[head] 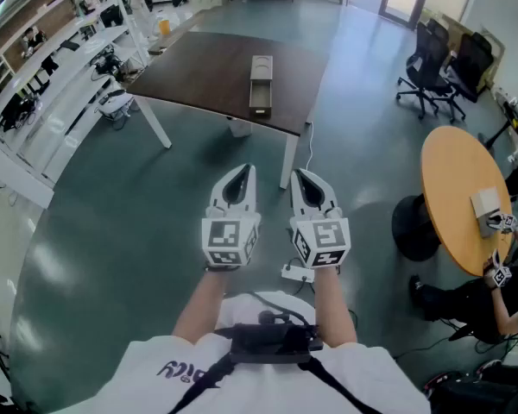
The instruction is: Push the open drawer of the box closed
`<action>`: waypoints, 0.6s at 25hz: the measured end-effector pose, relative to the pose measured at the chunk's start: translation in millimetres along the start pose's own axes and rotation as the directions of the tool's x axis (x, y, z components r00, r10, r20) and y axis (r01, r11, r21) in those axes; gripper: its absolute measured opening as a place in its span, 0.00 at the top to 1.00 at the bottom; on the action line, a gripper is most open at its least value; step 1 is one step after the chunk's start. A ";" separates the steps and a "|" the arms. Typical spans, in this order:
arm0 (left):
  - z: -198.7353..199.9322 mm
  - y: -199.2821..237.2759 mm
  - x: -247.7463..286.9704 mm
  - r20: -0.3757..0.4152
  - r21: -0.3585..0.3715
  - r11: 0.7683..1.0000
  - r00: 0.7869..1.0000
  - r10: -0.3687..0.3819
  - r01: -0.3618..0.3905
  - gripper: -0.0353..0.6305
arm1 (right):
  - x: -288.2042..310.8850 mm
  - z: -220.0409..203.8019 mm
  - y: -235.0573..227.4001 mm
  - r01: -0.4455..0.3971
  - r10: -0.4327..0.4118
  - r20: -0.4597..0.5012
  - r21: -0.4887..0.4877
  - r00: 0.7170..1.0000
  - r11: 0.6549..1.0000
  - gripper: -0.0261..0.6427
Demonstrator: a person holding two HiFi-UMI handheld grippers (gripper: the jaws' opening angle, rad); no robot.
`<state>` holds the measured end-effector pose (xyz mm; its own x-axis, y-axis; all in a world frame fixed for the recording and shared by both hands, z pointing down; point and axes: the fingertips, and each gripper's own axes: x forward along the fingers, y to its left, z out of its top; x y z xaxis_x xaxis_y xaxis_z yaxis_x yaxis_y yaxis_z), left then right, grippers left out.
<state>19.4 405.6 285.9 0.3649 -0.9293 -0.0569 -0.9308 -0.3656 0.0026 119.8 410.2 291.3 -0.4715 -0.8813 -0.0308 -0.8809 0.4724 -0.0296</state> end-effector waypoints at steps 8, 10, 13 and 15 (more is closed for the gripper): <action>-44.8 -12.0 -2.0 -0.078 0.079 0.996 0.996 0.034 -0.028 0.93 | -3.3 -41.4 11.4 -0.119 0.119 -0.022 -0.016 0.993 0.993 0.95; -54.0 -5.3 0.9 -0.093 0.072 0.997 0.995 0.031 -0.025 0.93 | 6.8 -54.3 16.3 -0.121 0.119 -0.077 -0.027 0.990 0.992 0.95; -58.1 9.6 17.3 -0.091 0.058 0.998 0.996 0.024 -0.019 0.93 | 28.5 -62.9 14.9 -0.087 0.083 -0.128 -0.024 0.988 0.996 0.95; -58.9 21.4 34.3 -0.083 0.053 0.999 0.997 0.010 -0.006 0.93 | 47.8 -65.7 8.5 -0.046 0.039 -0.139 -0.041 0.989 0.998 0.95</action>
<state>13.4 362.9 342.8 0.3563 -0.9340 0.0259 -0.9327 -0.3572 -0.0496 87.1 371.2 355.2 -0.5069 -0.8552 0.1076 -0.8595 0.5110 0.0127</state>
